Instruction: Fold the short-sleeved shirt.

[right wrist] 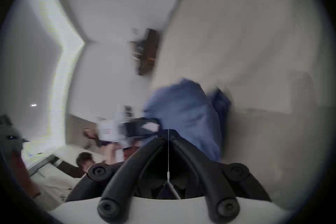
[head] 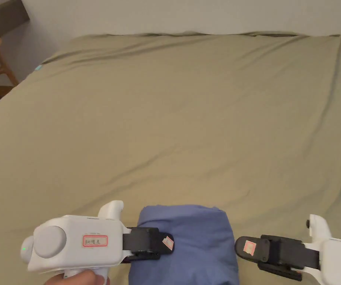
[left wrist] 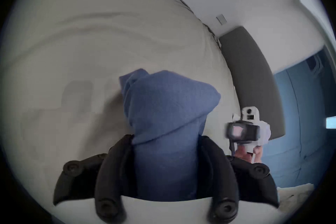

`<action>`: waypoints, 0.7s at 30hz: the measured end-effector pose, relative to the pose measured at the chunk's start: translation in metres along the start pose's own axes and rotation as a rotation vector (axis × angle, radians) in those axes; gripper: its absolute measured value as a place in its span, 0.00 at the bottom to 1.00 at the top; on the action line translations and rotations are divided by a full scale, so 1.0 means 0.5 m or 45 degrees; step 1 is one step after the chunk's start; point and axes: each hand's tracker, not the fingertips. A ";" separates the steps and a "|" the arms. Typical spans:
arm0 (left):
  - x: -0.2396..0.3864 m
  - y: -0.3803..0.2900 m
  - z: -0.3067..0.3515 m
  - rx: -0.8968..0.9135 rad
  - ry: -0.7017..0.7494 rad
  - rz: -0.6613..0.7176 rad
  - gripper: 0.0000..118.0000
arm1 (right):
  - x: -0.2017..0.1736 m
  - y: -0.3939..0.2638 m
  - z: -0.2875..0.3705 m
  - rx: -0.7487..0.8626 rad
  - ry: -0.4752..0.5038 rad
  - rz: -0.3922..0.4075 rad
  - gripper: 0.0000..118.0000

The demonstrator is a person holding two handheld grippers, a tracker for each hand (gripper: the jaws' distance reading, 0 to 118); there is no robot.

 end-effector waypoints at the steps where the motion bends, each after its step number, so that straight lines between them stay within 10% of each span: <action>1: -0.021 0.014 0.035 0.007 0.022 -0.004 0.42 | -0.020 -0.002 0.021 0.045 0.026 0.030 0.02; 10: -0.285 0.119 0.349 -0.016 0.384 0.122 0.42 | -0.082 -0.034 0.222 0.259 -0.122 0.128 0.02; 19: -0.457 0.143 0.362 -0.102 0.598 0.244 0.42 | -0.048 -0.106 0.263 0.353 -0.231 -0.008 0.02; 20: -0.465 0.140 0.344 -0.103 0.619 0.244 0.48 | -0.053 -0.107 0.257 0.349 -0.235 -0.008 0.02; 21: -0.442 0.121 0.334 -0.093 0.709 0.266 0.76 | -0.058 -0.105 0.253 0.340 -0.240 -0.003 0.02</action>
